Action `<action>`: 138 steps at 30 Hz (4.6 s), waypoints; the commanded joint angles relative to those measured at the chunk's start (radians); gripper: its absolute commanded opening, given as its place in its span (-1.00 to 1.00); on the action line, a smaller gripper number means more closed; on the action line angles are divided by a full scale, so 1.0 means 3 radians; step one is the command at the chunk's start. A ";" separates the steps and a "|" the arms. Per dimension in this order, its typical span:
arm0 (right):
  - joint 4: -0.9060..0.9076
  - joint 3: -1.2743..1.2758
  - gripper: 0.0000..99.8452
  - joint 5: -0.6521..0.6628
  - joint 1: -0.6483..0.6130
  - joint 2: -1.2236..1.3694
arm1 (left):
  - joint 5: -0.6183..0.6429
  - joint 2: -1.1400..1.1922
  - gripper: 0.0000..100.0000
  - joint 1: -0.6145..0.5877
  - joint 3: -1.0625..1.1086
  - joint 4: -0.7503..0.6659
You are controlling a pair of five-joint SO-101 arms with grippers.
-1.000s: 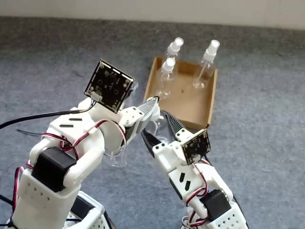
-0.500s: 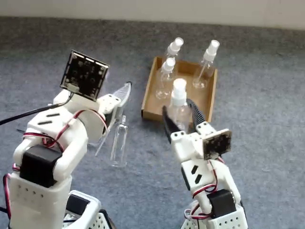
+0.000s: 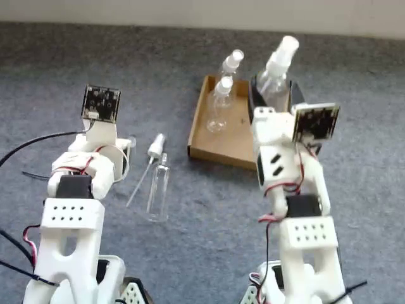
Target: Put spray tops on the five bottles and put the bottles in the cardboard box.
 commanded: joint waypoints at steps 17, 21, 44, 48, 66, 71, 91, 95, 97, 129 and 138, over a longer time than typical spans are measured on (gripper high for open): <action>-0.2862 0.0713 -0.99 0.0005 0.0130 0.1864 | -0.0020 0.0028 -0.65 -0.0146 0.0591 -0.0762; -0.3307 0.0713 -0.99 0.0005 0.0136 0.2350 | -0.0020 0.0028 -0.65 -0.0146 0.0591 -0.0762; -0.3941 0.0049 -0.99 -0.0210 0.0253 0.3665 | -0.0020 0.0033 -0.65 -0.0130 0.0708 -0.0931; -0.3931 0.0038 -0.99 -0.0327 0.0253 0.3670 | -0.0020 0.0033 -0.65 -0.0130 0.0708 -0.0931; -0.3347 0.0023 -0.99 -0.0343 0.0243 0.3665 | -0.0020 0.0033 -0.65 -0.0130 0.0713 -0.0931; -0.3629 -0.0033 -0.99 -0.0327 0.0243 0.3665 | -0.0020 0.0033 -0.65 -0.0130 0.0713 -0.0931; -0.3624 -0.0023 -0.65 -0.0327 0.0238 0.3670 | -0.0020 0.0033 -0.65 -0.0130 0.0713 -0.0926; -0.3624 -0.0023 -0.63 -0.0327 0.0238 0.3665 | -0.0020 0.0033 -0.65 -0.0130 0.0713 -0.0926; -0.3624 -0.0023 -0.62 -0.0322 0.0238 0.3649 | -0.0020 0.0033 -0.65 -0.0130 0.0713 -0.0926; -0.3624 -0.0049 -0.41 -0.0020 0.0253 0.3634 | -0.0020 0.0033 -0.65 -0.0130 0.0713 -0.0926; -0.3158 -0.0054 -0.40 -0.0020 0.0258 0.3434 | -0.0020 0.0033 -0.65 -0.0130 0.0713 -0.0926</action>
